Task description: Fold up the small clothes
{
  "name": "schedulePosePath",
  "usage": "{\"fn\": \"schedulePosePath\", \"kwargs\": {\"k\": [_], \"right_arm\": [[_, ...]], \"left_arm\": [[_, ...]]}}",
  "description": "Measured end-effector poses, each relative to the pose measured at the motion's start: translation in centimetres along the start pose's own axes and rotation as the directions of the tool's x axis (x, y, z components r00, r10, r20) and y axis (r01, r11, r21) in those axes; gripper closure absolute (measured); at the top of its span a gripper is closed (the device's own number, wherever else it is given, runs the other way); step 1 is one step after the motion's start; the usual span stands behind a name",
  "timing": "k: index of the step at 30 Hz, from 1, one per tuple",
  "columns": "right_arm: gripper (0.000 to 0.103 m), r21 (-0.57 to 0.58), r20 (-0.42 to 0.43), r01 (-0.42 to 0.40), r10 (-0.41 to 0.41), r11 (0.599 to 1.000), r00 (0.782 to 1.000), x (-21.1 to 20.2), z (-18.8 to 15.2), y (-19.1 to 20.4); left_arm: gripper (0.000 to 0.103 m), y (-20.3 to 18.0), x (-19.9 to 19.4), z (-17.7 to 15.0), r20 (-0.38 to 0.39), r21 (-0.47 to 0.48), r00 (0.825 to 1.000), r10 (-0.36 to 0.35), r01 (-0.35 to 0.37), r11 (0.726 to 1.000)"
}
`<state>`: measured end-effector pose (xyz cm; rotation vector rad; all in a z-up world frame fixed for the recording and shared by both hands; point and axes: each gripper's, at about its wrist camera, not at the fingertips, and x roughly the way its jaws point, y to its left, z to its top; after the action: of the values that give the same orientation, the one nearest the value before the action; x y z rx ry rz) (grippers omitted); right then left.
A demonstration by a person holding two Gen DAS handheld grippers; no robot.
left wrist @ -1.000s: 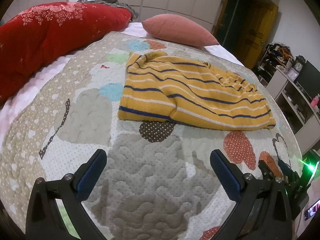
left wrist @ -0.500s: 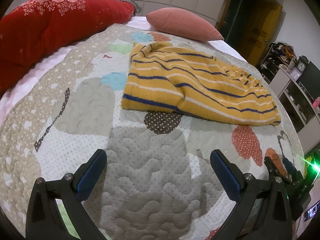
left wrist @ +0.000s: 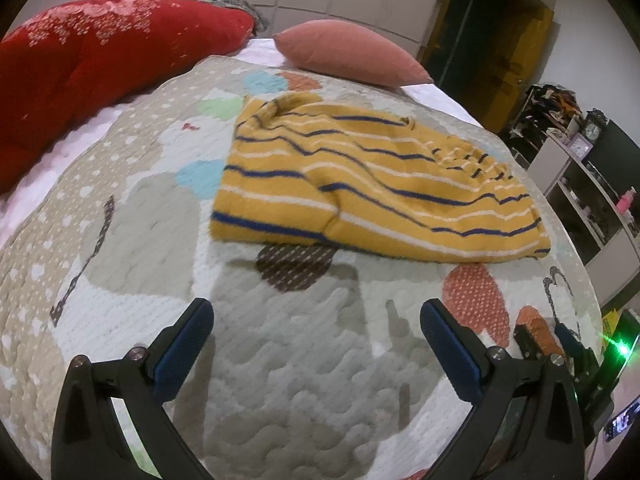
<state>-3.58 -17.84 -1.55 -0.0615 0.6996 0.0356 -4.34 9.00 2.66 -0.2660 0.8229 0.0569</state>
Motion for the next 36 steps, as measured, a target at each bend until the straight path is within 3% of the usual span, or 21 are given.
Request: {"fn": "schedulePosePath", "kwargs": {"k": [10, 14, 28, 30, 36], "right_arm": [[0.000, -0.002, -0.023, 0.017, -0.017, 1.000, 1.000, 0.2, 0.4, 0.2], [0.000, 0.004, -0.051, 0.025, -0.024, 1.000, 0.998, 0.4, 0.9, 0.3], [0.000, 0.024, -0.130, 0.086, -0.082, 0.996, 0.988, 1.1, 2.2, 1.3], [0.000, 0.025, -0.170, 0.084, -0.078, 0.996, 0.982, 1.2, 3.0, 1.3], [0.000, 0.029, -0.100, -0.001, 0.003, 1.000, 0.995, -0.9, 7.1, 2.1]], "left_arm": [[0.000, -1.8, 2.1, 3.6, 0.060, 0.042, 0.997, -0.037, 0.035, 0.999], [0.000, -0.2, 2.2, 3.6, 0.089, 0.009, 0.995, -0.052, 0.051, 0.999], [0.000, 4.2, 2.2, 2.7, 0.066, -0.096, 0.994, -0.085, 0.092, 0.991], [0.000, 4.6, 1.8, 2.8, 0.077, -0.105, 0.993, -0.093, 0.100, 0.989], [0.000, 7.5, 1.4, 3.6, 0.095, -0.196, 0.991, -0.098, 0.115, 0.974]]}}
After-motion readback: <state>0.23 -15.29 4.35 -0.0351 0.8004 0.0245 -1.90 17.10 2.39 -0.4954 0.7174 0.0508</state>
